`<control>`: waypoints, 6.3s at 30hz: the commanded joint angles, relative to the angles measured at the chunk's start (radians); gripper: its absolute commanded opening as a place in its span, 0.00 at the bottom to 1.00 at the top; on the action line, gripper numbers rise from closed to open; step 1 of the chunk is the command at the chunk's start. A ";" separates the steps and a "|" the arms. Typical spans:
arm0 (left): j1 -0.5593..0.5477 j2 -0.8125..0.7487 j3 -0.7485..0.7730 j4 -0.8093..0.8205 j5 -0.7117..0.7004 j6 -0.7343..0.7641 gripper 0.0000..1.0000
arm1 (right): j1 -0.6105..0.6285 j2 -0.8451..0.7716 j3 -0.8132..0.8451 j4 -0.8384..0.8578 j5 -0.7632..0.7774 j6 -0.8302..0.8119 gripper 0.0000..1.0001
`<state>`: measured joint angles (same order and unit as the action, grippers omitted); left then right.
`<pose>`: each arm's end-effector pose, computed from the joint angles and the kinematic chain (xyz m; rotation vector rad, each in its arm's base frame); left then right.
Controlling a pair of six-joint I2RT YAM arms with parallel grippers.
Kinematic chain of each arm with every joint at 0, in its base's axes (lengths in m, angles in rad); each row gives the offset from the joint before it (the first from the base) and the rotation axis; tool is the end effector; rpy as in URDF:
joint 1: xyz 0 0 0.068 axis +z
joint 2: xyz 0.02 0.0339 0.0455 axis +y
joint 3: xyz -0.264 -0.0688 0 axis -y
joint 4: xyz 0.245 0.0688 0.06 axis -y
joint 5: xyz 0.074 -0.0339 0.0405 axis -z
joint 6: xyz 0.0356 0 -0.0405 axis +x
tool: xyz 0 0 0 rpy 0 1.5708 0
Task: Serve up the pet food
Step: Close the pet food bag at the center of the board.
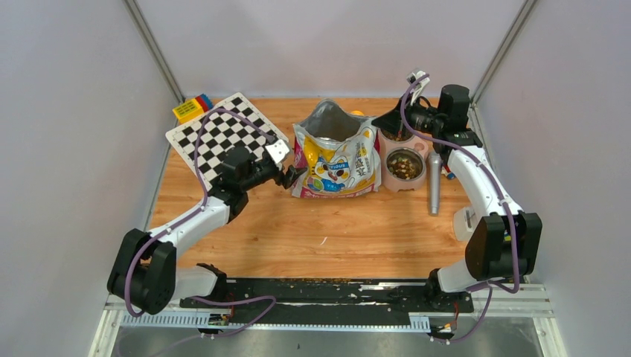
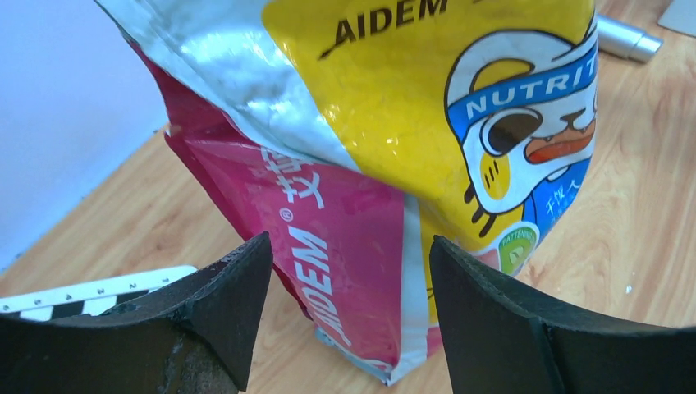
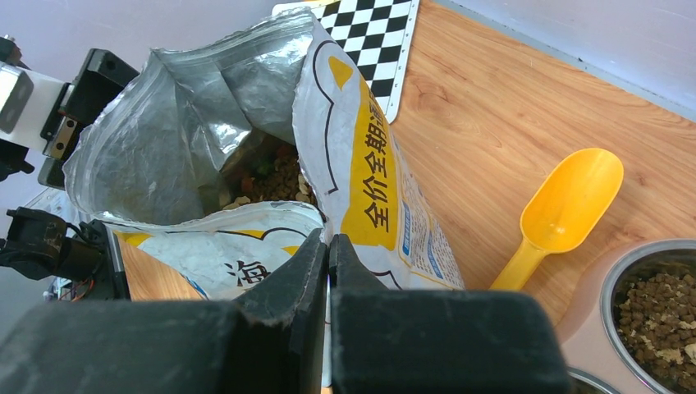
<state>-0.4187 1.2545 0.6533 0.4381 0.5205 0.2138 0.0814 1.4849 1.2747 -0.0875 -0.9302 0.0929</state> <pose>0.2462 -0.1289 0.2583 0.8973 1.5018 -0.6002 0.3371 0.0561 0.3561 -0.6353 1.7435 0.9817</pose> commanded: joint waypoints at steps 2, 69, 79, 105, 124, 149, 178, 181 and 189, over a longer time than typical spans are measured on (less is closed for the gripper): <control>-0.022 0.013 0.048 0.107 -0.013 -0.021 0.76 | 0.001 -0.021 0.021 0.078 -0.041 0.019 0.00; -0.088 0.063 0.145 -0.080 -0.077 0.106 0.61 | 0.005 -0.013 -0.007 0.110 -0.088 0.060 0.00; -0.018 -0.018 0.118 -0.179 -0.053 0.157 0.67 | 0.006 -0.018 0.002 0.103 -0.105 0.059 0.00; 0.081 0.074 0.525 -0.581 0.243 0.117 0.95 | 0.058 -0.005 0.099 -0.150 -0.256 -0.274 0.24; 0.081 0.196 0.692 -0.748 0.399 0.217 0.17 | 0.061 -0.027 0.074 -0.234 -0.180 -0.410 0.00; 0.243 0.092 0.634 -0.526 0.476 -0.137 0.00 | 0.504 0.243 0.722 -0.684 0.176 -0.999 0.68; 0.271 0.036 0.702 -0.664 0.558 -0.022 0.00 | 0.575 0.464 0.881 -0.830 0.386 -1.067 0.59; 0.271 0.029 0.708 -0.690 0.562 -0.004 0.00 | 0.573 0.477 0.905 -0.832 0.401 -1.074 0.52; 0.286 0.011 0.716 -0.695 0.571 -0.005 0.00 | 0.569 0.479 0.920 -0.875 0.437 -1.125 0.28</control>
<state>-0.1650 1.3815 1.2652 -0.3569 0.9749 0.2150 0.6674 1.9572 2.1555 -0.9321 -0.5728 -0.9771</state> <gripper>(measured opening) 0.008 0.311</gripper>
